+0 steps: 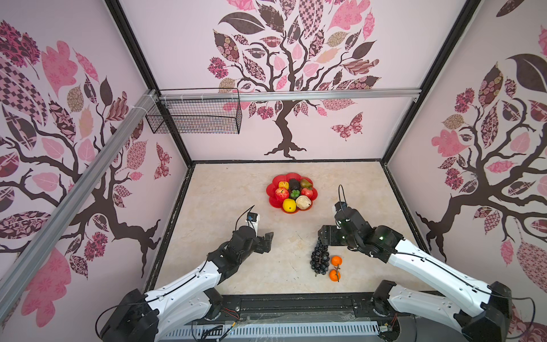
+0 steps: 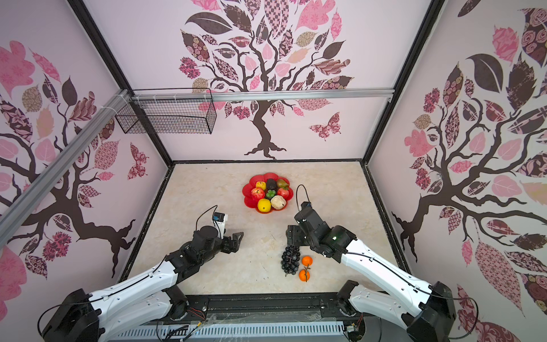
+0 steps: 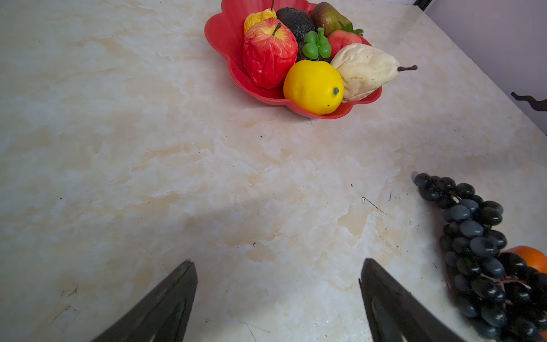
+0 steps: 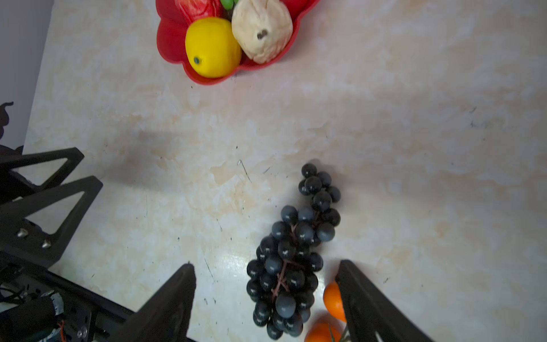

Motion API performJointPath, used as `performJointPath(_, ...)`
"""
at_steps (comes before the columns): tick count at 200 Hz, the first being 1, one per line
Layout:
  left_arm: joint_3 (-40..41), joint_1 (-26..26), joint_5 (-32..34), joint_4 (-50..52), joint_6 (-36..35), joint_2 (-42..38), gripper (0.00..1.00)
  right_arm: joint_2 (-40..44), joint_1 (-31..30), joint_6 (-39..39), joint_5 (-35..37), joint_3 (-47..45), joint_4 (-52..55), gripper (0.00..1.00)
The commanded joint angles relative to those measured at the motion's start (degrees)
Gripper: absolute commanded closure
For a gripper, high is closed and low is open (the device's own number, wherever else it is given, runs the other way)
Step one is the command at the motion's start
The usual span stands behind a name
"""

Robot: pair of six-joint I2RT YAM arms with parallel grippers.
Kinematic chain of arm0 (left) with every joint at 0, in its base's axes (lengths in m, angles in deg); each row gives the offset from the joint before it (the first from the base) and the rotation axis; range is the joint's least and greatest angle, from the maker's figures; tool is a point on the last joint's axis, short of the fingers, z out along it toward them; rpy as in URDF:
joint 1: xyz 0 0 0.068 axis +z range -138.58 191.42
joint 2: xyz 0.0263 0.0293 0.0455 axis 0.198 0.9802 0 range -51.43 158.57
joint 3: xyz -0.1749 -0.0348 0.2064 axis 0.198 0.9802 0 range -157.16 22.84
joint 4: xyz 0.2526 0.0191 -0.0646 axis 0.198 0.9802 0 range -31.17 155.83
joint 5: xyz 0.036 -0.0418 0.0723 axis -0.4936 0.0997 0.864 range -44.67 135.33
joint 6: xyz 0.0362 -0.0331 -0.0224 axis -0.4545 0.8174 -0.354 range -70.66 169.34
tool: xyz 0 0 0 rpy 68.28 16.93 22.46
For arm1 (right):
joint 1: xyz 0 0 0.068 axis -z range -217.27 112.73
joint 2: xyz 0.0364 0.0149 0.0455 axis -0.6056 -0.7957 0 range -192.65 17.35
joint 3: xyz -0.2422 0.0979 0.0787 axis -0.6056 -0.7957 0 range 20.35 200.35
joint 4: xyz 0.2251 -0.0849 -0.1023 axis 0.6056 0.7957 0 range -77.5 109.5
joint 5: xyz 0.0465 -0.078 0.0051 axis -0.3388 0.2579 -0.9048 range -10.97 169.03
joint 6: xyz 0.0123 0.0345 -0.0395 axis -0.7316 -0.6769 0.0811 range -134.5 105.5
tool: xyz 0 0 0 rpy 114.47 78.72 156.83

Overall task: Arrange fruit in a fruit bowl
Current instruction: Pick up the fruits from the bottom-center of the table.

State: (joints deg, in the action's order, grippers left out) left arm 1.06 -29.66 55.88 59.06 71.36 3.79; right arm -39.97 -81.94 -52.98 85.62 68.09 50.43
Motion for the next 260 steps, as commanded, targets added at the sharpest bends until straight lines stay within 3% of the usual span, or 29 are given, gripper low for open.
performJointPath(1, -2.38, 0.02, 1.3, 0.7, -0.58, -0.63, 0.1, 2.03, -1.83, -7.23, 1.82, -1.2, 8.7, 0.23)
performJointPath(58, -2.55, 0.02, 1.23, 0.65, -0.4, -0.56, 0.09, 7.28, -2.71, -13.13, -4.77, -9.23, 12.45, 0.31)
performJointPath(97, -2.35, 0.03, 1.76, 1.08, -0.48, -1.28, 0.08, 7.7, -2.8, -14.31, -13.69, -14.0, 11.32, 0.38)
performJointPath(174, -2.21, -0.01, 2.18, 1.04, -0.49, -1.31, 0.06, 9.24, -3.1, -15.25, -16.48, -17.6, 11.93, 0.58)
performJointPath(260, -2.43, 0.04, 2.11, 1.16, -0.58, -0.87, 0.05, 4.88, -5.17, -14.19, -17.2, -18.47, 8.86, 0.7)
